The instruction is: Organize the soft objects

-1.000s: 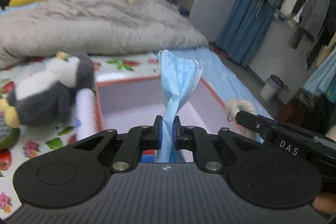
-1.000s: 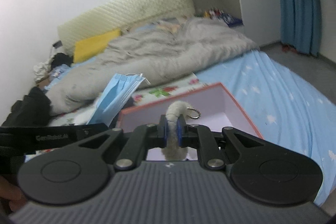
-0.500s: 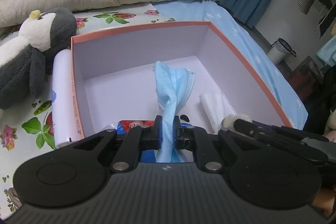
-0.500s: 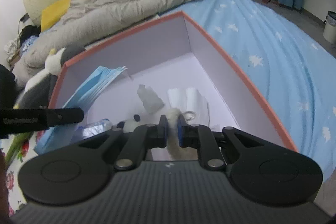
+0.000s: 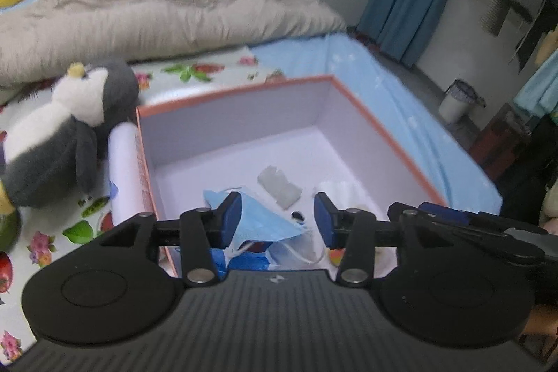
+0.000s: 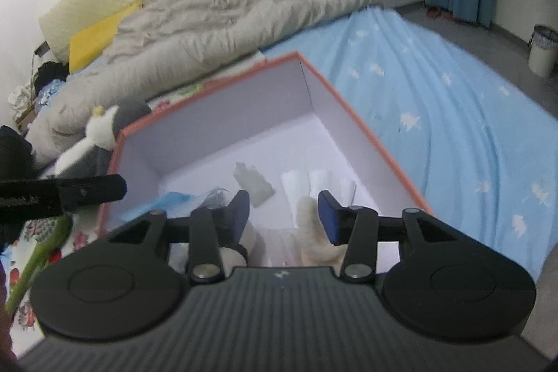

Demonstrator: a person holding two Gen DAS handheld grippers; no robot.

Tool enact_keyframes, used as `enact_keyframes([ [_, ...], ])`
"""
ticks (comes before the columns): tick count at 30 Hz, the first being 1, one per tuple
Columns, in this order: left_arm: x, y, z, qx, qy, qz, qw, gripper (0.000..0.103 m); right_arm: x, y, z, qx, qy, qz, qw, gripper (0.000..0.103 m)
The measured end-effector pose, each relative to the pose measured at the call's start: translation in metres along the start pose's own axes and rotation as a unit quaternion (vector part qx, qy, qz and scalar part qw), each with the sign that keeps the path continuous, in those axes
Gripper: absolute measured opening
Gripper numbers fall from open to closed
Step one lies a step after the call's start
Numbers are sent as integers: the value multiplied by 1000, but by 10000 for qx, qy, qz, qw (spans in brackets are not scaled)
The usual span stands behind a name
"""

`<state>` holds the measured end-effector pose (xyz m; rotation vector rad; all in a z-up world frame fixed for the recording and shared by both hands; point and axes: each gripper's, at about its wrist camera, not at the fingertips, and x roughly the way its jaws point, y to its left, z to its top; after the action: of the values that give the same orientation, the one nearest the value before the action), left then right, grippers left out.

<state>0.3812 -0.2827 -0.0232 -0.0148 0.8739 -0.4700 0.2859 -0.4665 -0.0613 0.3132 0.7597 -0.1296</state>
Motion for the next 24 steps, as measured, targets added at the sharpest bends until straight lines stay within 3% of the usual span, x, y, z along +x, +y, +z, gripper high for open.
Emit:
enact_keyframes([
  [12,-133,-15,-9,184,-824,-466,9953,58,-117,33,8,-275,-1058,-67,9940,47],
  [24,-221,-18,-58,389,-1235,-469,9905,59,-189,56,-31,-270,-1396,-49,9898,47],
])
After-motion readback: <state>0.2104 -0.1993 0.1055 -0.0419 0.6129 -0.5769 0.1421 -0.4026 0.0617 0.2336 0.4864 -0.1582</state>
